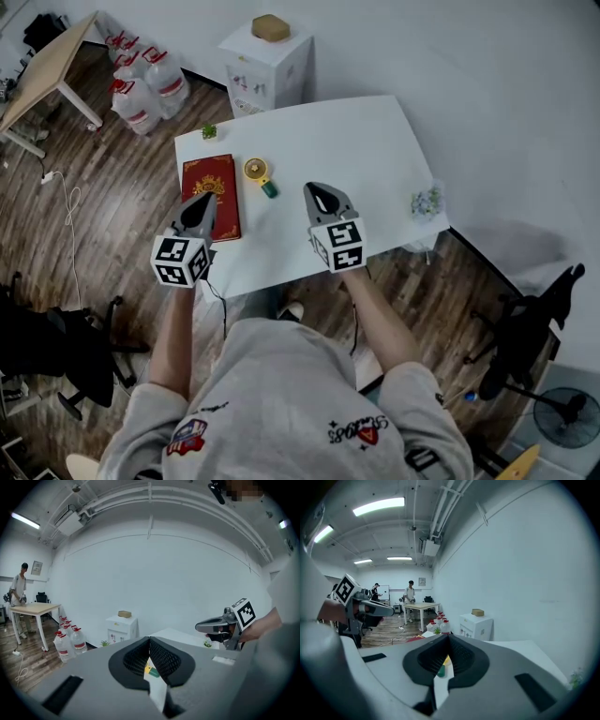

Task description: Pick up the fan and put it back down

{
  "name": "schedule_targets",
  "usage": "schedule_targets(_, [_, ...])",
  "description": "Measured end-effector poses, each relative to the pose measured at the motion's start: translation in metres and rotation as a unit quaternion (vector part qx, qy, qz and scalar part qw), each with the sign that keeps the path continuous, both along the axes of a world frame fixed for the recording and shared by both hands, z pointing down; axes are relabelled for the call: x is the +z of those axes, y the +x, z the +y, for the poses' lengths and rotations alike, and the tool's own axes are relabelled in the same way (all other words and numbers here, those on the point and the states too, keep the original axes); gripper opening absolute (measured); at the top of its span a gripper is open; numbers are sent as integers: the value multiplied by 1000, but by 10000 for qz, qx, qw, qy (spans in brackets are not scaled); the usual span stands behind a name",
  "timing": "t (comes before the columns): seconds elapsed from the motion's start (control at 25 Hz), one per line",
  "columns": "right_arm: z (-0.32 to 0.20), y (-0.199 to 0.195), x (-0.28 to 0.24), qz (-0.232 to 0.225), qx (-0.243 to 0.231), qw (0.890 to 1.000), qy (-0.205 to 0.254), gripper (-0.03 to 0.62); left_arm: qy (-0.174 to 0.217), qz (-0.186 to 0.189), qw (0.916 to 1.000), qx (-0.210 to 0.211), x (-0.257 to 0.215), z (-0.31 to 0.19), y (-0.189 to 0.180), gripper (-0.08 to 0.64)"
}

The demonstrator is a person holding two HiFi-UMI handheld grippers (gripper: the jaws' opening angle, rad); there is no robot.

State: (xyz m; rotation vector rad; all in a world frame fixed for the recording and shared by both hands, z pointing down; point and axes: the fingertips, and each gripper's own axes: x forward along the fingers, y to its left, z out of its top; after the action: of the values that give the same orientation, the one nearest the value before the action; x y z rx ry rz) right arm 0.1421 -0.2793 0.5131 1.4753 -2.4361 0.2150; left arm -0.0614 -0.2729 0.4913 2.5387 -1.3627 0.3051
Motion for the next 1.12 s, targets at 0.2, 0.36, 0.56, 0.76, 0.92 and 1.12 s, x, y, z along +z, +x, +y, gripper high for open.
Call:
schedule_targets(0.2, [33,9,-39,-267,14,9990,355,3,281,-10,9996,-19,-21,26,6,3])
schedule_targets(0.36, [53,9,-70,-324,-91,9971,687,3,473,23,9988,-93,-34,45,7,4])
schedule_targets(0.56, [72,9,-92,-359,-93,9942,1012,3,551,74,9984,-128,-44,62,4,3])
schedule_targets(0.76, [86,10,-90,-405,-57,9939,1028,3,697,122,9972,-221,-51,73,-1,5])
schedule_targets(0.92, [89,15,-88,-421,40,9944,969,2,778,137,9966,-217,-56,77,1,3])
schedule_targets(1.12, [90,20,-84,-422,100,9947,927,2,713,135,9972,-178,-51,77,5,3])
